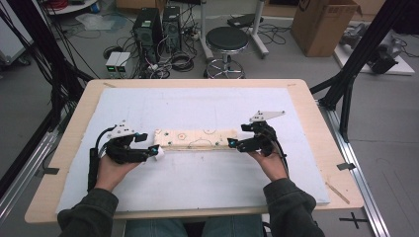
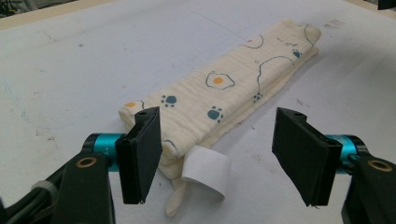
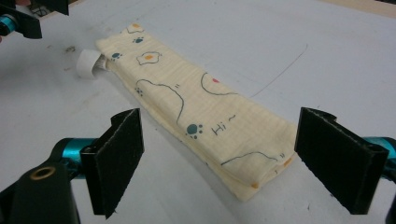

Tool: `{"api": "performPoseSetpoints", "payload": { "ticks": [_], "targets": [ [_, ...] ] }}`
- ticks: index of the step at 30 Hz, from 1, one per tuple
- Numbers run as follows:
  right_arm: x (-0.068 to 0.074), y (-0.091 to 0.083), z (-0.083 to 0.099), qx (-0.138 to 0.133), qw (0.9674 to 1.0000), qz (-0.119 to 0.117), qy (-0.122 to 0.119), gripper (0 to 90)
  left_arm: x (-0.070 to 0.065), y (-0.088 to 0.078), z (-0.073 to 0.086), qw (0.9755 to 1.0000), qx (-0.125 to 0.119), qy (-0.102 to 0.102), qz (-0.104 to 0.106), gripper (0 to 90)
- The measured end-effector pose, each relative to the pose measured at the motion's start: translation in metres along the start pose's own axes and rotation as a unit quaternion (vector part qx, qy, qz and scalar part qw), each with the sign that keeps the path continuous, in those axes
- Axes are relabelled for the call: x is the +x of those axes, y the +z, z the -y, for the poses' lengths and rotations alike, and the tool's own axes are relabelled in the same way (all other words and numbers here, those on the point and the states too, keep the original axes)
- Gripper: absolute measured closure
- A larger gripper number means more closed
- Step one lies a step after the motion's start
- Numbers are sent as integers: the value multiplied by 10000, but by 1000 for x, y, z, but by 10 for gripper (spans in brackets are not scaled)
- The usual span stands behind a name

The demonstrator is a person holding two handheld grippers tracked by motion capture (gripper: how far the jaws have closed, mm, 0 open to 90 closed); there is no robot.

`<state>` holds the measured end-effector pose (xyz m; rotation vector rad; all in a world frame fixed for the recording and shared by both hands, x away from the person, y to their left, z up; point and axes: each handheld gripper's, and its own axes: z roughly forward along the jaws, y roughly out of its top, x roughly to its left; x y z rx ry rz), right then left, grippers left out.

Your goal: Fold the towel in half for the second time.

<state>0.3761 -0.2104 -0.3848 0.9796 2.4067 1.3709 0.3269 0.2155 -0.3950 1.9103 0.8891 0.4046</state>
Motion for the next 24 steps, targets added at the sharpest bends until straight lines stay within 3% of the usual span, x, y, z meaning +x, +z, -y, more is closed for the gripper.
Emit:
{"api": "performPoseSetpoints", "payload": {
  "ticks": [9,24],
  "targets": [
    [3,-3,2,-28,10000,-2,-38,126,-1,-11,7,10000,-16,3,-64,313],
    [4,-11,21,-32,10000,-3,63,125,-7,-20,16,9999,11,49,-97,297]
  ]
}}
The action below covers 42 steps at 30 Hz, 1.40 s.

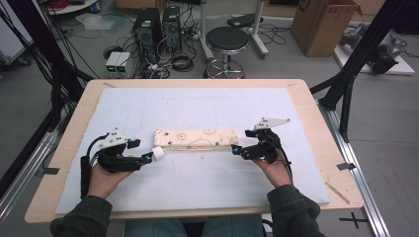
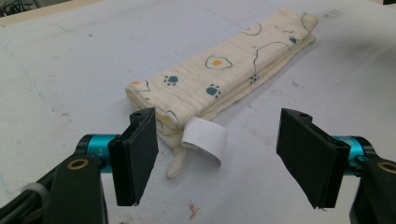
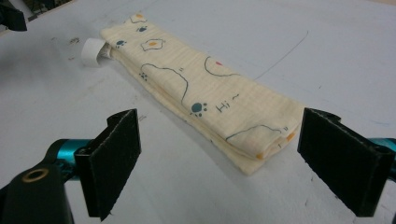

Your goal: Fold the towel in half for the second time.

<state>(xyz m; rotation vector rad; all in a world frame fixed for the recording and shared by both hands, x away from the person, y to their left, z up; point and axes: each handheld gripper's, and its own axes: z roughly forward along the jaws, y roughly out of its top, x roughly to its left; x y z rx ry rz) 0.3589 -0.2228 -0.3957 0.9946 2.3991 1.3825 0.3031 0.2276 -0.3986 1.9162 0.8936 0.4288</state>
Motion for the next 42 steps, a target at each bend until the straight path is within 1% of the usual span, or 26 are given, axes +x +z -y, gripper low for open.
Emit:
{"api": "performPoseSetpoints", "payload": {
  "ticks": [4,10,11,13,20,24,26,30,31,35,36,39,40,42],
  "targets": [
    [0,-2,6,-4,10000,20,-40,125,-1,-3,3,10000,6,15,-26,293],
    [1,-7,14,50,10000,41,22,125,-3,-4,8,10000,49,42,-53,289],
    [1,-7,15,35,10000,53,-26,125,-3,-5,8,10000,42,44,-60,289],
    [1,-9,17,39,10000,73,-28,125,-3,-5,10,10000,27,34,-59,288],
    [1,-16,26,41,9999,127,12,125,-8,-7,12,9999,39,108,-66,285],
    [3,-19,30,43,9999,158,-31,125,-10,-9,14,9998,68,175,-96,282],
    [3,-20,32,33,9999,158,-49,125,-12,-10,15,9998,65,176,-106,281],
    [5,-24,35,32,9998,168,-56,125,-14,-13,18,9996,117,241,-113,279],
    [5,-25,36,43,9998,165,-47,125,-15,-14,19,9996,104,231,-128,276],
    [6,-30,42,32,9998,191,-64,125,-16,-18,21,9995,85,247,-157,274],
    [6,-32,43,32,9998,195,-28,125,-16,-19,22,9995,77,245,-172,273],
    [5,-36,47,-5,9997,223,-18,125,-17,-22,24,9994,113,254,-195,269],
    [5,-38,48,23,9997,232,2,125,-18,-23,25,9994,106,248,-200,269],
    [5,-41,50,-1,9997,256,-19,125,-19,-25,26,9993,107,266,-219,267]
  ]
}}
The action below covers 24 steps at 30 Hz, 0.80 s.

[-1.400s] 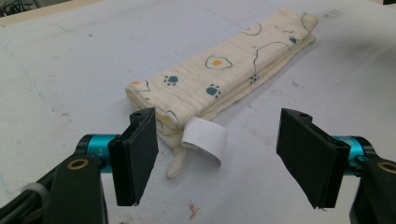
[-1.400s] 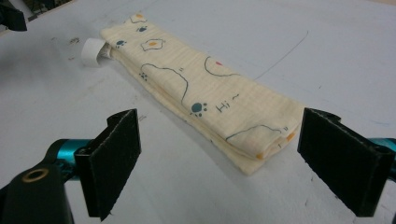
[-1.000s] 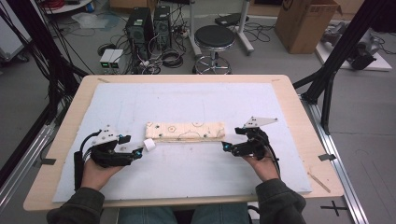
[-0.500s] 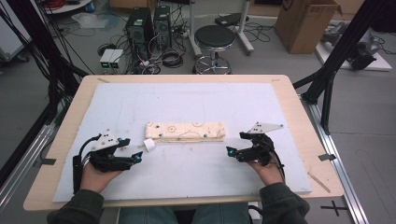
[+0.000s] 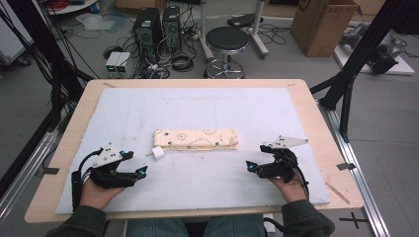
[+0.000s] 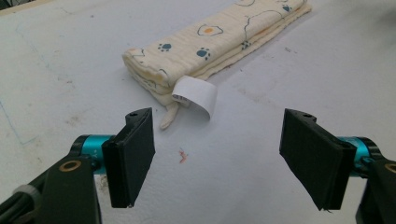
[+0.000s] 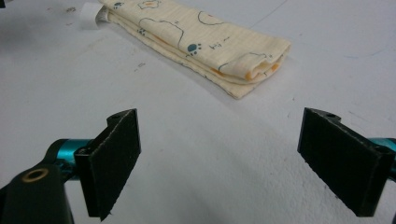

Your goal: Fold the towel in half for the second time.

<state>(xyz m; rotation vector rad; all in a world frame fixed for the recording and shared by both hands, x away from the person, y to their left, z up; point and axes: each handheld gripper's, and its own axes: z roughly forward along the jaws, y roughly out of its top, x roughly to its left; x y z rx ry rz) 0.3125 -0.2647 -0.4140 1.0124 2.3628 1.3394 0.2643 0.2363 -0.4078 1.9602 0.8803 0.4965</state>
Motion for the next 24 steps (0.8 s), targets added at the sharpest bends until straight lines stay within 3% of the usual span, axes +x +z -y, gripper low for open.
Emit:
{"api": "performPoseSetpoints", "payload": {
  "ticks": [24],
  "targets": [
    [4,-23,24,73,9998,141,79,125,-7,-15,10,9999,-49,19,-100,257]
  ]
}}
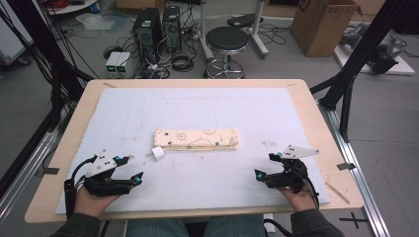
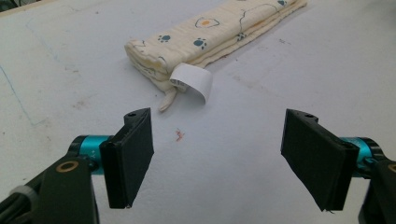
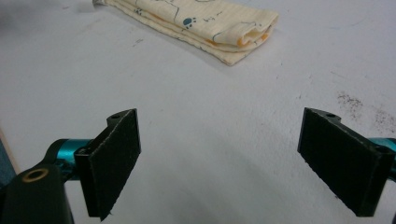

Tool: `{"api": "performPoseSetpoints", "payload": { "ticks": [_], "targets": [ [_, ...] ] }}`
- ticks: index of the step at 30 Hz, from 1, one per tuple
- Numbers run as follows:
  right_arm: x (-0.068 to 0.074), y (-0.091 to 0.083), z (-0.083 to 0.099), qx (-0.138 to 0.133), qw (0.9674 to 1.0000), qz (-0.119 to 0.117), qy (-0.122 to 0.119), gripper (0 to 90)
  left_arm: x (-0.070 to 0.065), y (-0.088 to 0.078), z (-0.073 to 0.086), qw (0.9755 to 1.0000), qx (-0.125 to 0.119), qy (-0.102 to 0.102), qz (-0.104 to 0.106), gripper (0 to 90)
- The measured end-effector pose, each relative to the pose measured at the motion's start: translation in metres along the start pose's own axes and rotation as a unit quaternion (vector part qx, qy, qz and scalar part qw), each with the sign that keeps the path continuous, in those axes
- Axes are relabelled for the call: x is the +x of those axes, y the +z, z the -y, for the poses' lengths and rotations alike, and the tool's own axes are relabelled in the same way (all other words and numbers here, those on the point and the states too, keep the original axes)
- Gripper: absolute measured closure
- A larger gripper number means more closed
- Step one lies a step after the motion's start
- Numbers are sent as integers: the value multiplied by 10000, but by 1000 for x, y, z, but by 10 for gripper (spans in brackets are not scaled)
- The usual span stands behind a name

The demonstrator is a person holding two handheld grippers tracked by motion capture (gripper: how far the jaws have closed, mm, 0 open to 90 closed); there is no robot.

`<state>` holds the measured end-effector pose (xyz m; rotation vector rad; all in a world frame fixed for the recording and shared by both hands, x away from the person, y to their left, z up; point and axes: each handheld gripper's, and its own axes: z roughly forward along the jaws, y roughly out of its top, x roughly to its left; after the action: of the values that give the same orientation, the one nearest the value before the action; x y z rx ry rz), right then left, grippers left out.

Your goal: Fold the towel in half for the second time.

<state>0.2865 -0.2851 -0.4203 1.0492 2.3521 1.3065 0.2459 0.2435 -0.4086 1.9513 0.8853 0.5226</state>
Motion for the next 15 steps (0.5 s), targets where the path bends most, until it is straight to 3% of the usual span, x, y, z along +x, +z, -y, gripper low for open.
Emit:
{"api": "performPoseSetpoints", "payload": {
  "ticks": [15],
  "targets": [
    [3,6,1,55,10000,-19,-62,125,1,0,1,10000,-35,5,10,257]
  ]
}}
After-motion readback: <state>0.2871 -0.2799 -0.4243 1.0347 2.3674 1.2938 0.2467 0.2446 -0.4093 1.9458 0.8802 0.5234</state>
